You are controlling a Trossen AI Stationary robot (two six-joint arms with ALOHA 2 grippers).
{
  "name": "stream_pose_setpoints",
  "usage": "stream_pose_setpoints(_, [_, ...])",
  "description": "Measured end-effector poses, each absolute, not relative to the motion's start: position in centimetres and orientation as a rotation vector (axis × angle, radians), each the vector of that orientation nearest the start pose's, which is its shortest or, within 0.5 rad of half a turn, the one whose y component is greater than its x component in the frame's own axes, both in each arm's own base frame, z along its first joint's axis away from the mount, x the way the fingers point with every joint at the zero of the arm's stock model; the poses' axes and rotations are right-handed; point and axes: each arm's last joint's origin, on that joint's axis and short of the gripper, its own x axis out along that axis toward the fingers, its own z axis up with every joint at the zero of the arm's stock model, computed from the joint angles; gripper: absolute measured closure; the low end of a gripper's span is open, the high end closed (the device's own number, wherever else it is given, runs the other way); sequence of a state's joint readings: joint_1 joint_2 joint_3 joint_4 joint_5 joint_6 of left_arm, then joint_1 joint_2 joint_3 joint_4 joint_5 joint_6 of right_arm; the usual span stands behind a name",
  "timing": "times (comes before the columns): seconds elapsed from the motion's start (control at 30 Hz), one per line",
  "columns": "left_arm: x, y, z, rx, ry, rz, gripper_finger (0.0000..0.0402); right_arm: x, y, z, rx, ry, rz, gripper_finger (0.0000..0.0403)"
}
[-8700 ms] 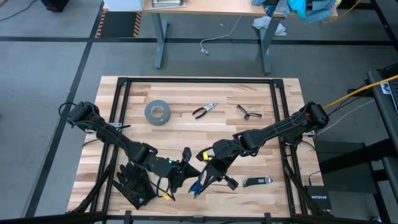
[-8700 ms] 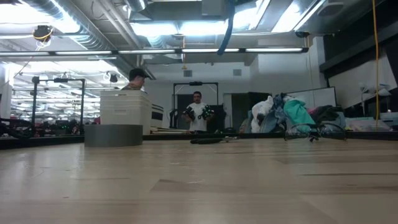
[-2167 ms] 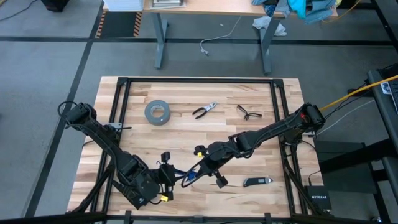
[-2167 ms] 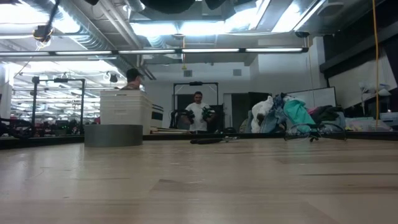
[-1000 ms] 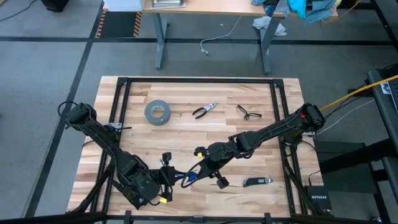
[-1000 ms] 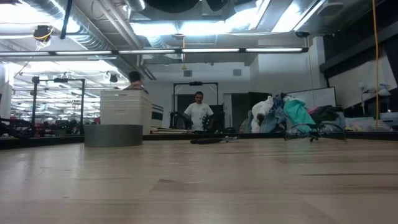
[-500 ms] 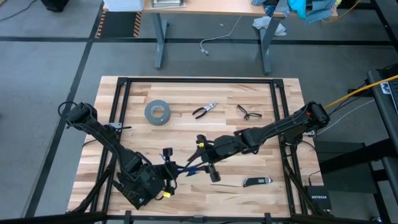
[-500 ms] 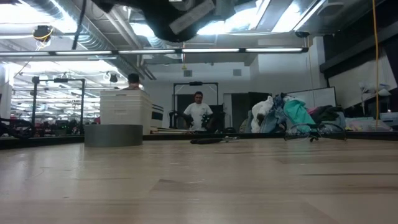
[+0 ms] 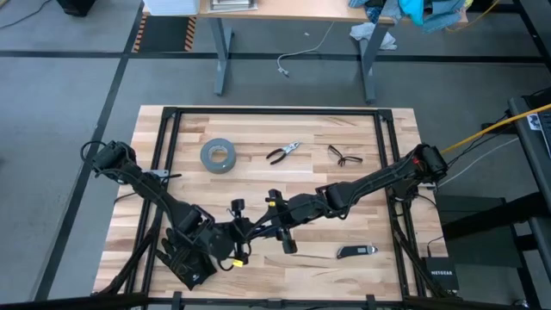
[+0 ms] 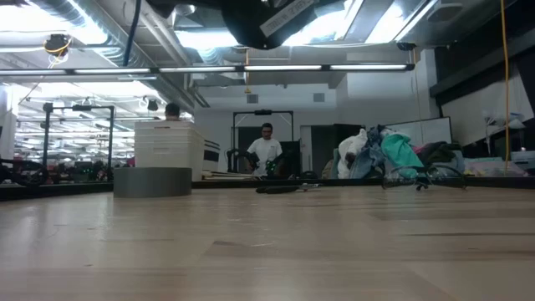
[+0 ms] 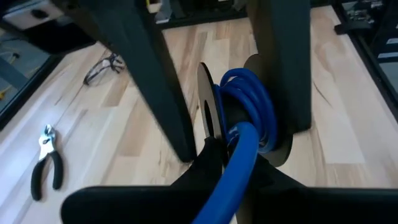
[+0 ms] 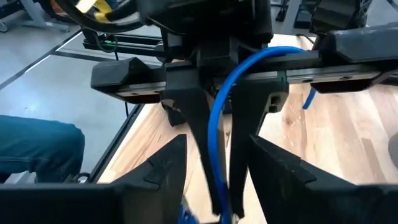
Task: Coil cords
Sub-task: Coil the blue wire cable onto the black spool
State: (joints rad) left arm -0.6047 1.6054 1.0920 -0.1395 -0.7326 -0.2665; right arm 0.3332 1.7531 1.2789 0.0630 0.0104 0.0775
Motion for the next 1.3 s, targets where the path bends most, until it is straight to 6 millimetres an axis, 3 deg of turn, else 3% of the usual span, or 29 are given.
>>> stream_pose_setpoints(0.23, [29.6, -17.7, 24.6, 0.139, 0.481, 0.175, 0.0401, 38.1, 13.1, 26.8, -0.004, 0.394, 0.289, 0.0257])
stream_pose_setpoints(0.47, [29.6, -17.7, 24.6, 0.137, 0.481, 0.176, 0.0401, 38.1, 13.2, 26.8, -0.022, 0.391, 0.314, 0.0375])
stream_pose_setpoints(0.53, [29.6, -17.8, 24.6, 0.136, 0.480, 0.175, 0.0401, 38.0, 13.2, 26.8, -0.032, 0.387, 0.328, 0.0391])
stream_pose_setpoints(0.73, [29.2, -18.4, 24.7, 0.138, 0.478, 0.155, 0.0401, 38.1, 13.4, 27.0, 0.017, 0.383, 0.361, 0.0366])
stream_pose_setpoints(1.0, [28.7, -19.1, 24.6, 0.141, 0.479, 0.136, 0.0401, 38.0, 13.4, 26.9, 0.020, 0.399, 0.379, 0.0393])
stream_pose_setpoints(1.3, [28.4, -19.4, 24.6, 0.151, 0.485, 0.124, 0.0401, 37.0, 13.2, 27.5, 0.024, 0.461, 0.440, 0.0358])
